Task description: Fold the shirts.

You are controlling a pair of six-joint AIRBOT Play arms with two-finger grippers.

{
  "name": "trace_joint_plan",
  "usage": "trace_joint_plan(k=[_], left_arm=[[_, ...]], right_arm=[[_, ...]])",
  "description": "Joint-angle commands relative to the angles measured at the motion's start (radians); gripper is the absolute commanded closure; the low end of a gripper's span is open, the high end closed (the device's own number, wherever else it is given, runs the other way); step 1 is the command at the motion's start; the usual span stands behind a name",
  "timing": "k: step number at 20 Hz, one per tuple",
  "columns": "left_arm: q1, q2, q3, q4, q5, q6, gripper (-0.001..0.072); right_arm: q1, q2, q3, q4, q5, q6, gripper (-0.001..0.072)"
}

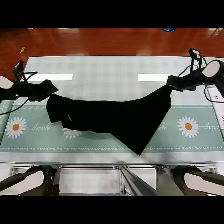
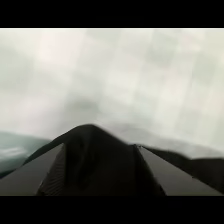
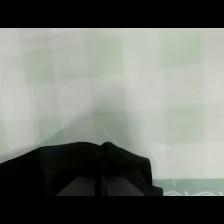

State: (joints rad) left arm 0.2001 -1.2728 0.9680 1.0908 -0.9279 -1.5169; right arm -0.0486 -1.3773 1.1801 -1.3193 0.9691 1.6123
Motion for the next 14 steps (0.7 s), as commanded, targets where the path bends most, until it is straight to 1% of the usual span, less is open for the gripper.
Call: trace_joint_plan(k=[1,2,3,6,9,12,14], left_arm=[[0.073,-0.017,0.044,0.097,-0.287,0.112,0.0202],[0.103,0.002,0.019,0.099,-0.338,0.122,0.0202],[0.132,0.033,-0.023,0.090,-0.356,0.117,0.0202],[0.173,0.153,-0.235,-0.026,-0.344,0.122,0.0201],[0.159,0.198,-0.439,-0.218,-0.291,0.217,0.0202],[0.117,0.193,-0.569,-0.299,-0.192,0.243,0.0201],[0.088,0.193,-0.610,-0.376,-0.168,0.286,0.0202]], right_arm=[[0.000,-0.049,0.040,0.034,0.018,-0.013,0.0687],[0.000,-0.049,0.040,0.034,0.033,-0.024,0.0687],[0.000,-0.049,0.040,0.034,0.044,-0.027,0.0687],[0.000,-0.049,0.040,0.035,0.055,-0.027,0.0687],[0.000,-0.049,0.040,0.040,0.060,-0.027,0.0687],[0.000,-0.049,0.040,0.046,0.079,-0.028,0.0687],[0.000,-0.049,0.040,0.046,0.083,-0.034,0.0687]])
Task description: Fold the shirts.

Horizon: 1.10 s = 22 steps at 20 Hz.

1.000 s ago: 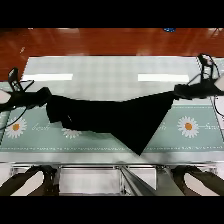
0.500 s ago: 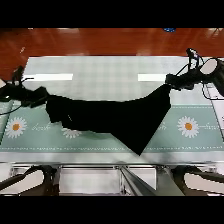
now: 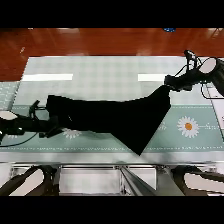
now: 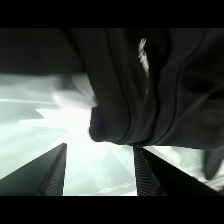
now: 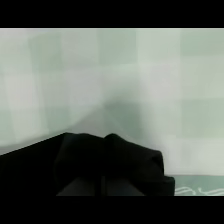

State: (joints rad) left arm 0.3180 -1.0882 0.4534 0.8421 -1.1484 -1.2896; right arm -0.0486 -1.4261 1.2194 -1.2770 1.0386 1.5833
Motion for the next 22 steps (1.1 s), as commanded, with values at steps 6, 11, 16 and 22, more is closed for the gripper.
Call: trace_joint_plan(k=[6,11,16,22], left_arm=[[-0.269,0.008,-0.115,-0.294,0.274,0.046,0.0202],[-0.463,-0.004,-0.107,-0.364,0.501,-0.033,0.0352],[-0.449,0.011,0.026,-0.364,0.399,0.025,0.0682],[-0.218,0.069,0.555,-0.364,0.200,0.024,0.0682]], right_arm=[[0.000,0.000,0.001,0.019,0.013,-0.006,0.0687],[0.001,0.000,0.001,0.031,0.028,-0.006,0.0687],[-0.001,0.011,0.002,0.037,0.069,-0.011,0.0688],[0.000,0.095,0.251,0.021,0.142,-0.017,0.0687]])
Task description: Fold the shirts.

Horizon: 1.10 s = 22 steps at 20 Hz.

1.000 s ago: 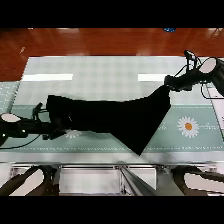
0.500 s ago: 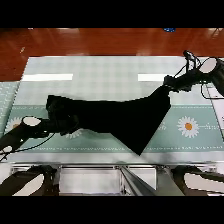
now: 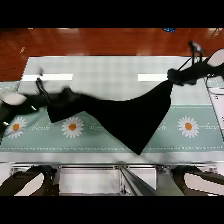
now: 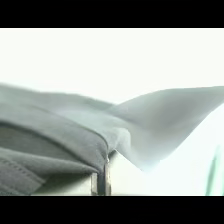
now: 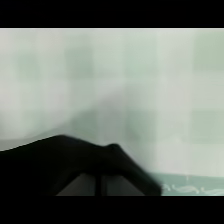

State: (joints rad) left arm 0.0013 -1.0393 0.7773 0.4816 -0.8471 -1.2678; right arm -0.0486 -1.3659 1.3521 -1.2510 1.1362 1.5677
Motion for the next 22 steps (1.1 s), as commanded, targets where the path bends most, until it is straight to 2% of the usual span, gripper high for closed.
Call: trace_joint_plan(k=[1,4,7,10,12,14,16,20,22], left_arm=[[0.148,0.020,0.348,-0.003,-0.144,-0.002,0.0682],[0.281,0.023,0.675,-0.003,-0.248,-0.018,0.0682],[0.406,0.053,0.932,-0.003,-0.289,-0.019,0.0682],[0.533,0.121,1.048,-0.003,-0.289,-0.019,0.0682],[0.557,0.172,1.057,-0.002,-0.257,-0.019,0.0682],[0.535,0.215,1.057,0.007,-0.295,-0.019,0.0682],[0.460,0.258,1.057,0.105,-0.341,-0.019,0.0682],[0.198,0.379,1.031,0.483,-0.431,-0.075,0.0682],[0.064,0.446,0.960,0.668,-0.512,-0.152,0.0682]], right_arm=[[0.000,0.055,0.187,-0.005,0.056,-0.001,0.0687],[0.000,0.140,0.383,-0.005,0.088,-0.001,0.0687],[0.000,0.285,0.513,-0.005,0.092,-0.014,0.0688],[0.000,0.460,0.532,-0.014,0.092,-0.032,0.0687],[0.000,0.564,0.532,-0.061,0.121,-0.051,0.0687],[0.000,0.645,0.532,-0.106,0.177,-0.050,0.0687],[0.000,0.711,0.532,-0.130,0.221,-0.049,0.0688],[0.000,0.801,0.532,-0.219,0.358,-0.015,0.0688],[0.000,0.809,0.531,-0.259,0.439,0.006,0.0687]])
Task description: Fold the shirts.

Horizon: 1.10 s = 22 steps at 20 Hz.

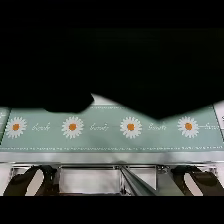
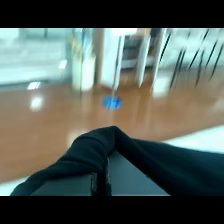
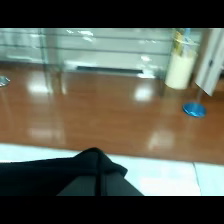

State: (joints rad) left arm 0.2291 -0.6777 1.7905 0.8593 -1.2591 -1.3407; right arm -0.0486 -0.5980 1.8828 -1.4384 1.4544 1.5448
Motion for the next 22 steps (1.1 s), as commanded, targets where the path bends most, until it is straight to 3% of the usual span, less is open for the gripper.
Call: trace_joint_plan(k=[1,3,5,7,11,13,17,22], left_arm=[[-0.209,0.111,-0.099,0.369,-0.151,-0.126,0.0682],[-0.254,0.145,-0.228,0.468,-0.254,-0.202,0.0682],[-0.254,0.153,-0.389,0.477,-0.328,-0.202,0.0682],[-0.254,0.146,-0.579,0.475,-0.274,-0.205,0.0682],[-0.254,0.031,-0.960,0.350,0.153,-0.220,0.0682],[-0.254,-0.113,-1.045,0.219,0.396,-0.160,0.0682],[-0.254,-0.506,-0.918,0.127,0.630,-0.107,0.0682],[-0.254,-0.851,-0.558,0.122,0.575,-0.111,0.0679]], right_arm=[[0.000,0.041,-0.014,-0.079,0.129,0.040,0.0687],[0.000,0.041,-0.080,-0.086,0.123,0.048,0.0687],[0.000,0.041,-0.196,-0.088,0.097,0.050,0.0688],[0.000,0.033,-0.352,-0.087,0.030,0.050,0.0688],[0.000,-0.102,-0.633,-0.079,-0.159,0.050,0.0688],[0.000,-0.253,-0.681,-0.052,-0.270,0.050,0.0688],[0.000,-0.628,-0.623,0.023,-0.492,0.033,0.0688],[0.000,-1.022,-0.364,0.182,-0.509,0.087,0.0684]])
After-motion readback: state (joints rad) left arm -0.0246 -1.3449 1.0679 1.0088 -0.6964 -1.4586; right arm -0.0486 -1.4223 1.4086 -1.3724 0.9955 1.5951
